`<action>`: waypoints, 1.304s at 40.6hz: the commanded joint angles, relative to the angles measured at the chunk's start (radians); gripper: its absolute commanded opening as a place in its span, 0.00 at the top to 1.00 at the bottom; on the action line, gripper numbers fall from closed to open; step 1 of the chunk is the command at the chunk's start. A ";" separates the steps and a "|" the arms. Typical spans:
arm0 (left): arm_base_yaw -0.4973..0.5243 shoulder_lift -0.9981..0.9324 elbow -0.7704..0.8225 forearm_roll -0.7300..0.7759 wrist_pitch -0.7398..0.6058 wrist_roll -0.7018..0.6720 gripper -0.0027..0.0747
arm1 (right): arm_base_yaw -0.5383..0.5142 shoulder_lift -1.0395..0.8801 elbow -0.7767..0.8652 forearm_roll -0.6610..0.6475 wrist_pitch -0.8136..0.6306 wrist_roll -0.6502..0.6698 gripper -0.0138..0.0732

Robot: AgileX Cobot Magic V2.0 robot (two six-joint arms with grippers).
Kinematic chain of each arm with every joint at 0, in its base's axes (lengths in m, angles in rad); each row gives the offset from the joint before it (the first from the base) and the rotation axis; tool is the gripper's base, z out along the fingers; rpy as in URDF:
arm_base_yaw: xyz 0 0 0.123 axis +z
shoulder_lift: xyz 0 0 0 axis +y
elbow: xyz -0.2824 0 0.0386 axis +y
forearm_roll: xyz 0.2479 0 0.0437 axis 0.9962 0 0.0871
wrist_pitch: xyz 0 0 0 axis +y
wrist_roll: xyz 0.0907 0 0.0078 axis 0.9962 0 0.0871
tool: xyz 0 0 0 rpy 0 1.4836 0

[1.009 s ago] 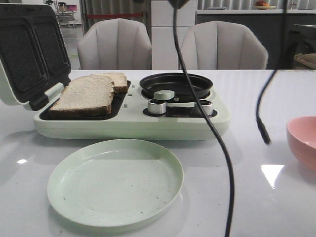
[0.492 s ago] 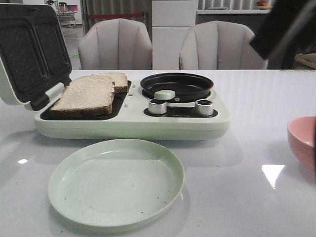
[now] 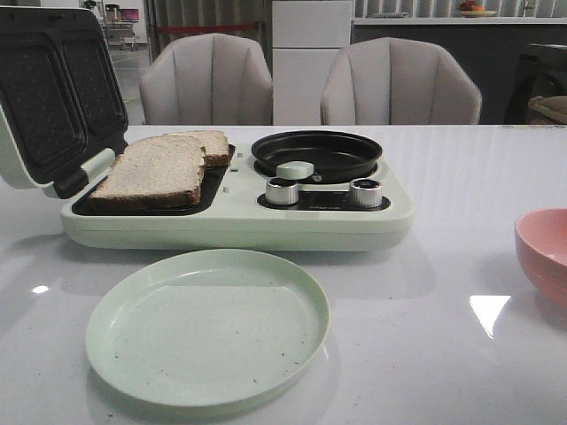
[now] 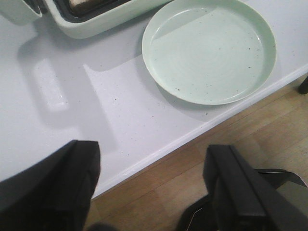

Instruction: Make breakfast with bread and shrimp

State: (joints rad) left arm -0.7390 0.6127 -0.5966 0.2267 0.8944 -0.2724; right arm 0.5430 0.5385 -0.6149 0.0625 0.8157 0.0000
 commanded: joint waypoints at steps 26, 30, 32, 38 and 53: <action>-0.008 0.027 -0.053 -0.003 -0.135 -0.003 0.40 | -0.004 -0.049 -0.016 -0.004 -0.066 0.000 0.21; -0.008 0.070 -0.100 0.029 -0.069 -0.003 0.54 | -0.004 -0.049 -0.016 -0.004 -0.066 0.005 0.21; -0.008 0.097 -0.123 0.041 -0.029 -0.003 0.61 | -0.004 -0.049 -0.016 -0.004 -0.066 0.005 0.21; -0.008 0.190 -0.173 0.047 0.022 -0.003 0.82 | -0.004 -0.049 -0.016 -0.004 -0.066 0.005 0.21; 0.147 0.469 -0.297 0.139 0.100 0.000 0.84 | -0.004 -0.049 -0.016 -0.004 -0.066 0.005 0.21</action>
State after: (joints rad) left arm -0.6589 1.0502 -0.8247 0.3326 1.0016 -0.2724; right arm 0.5430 0.4869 -0.6034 0.0625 0.8177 0.0070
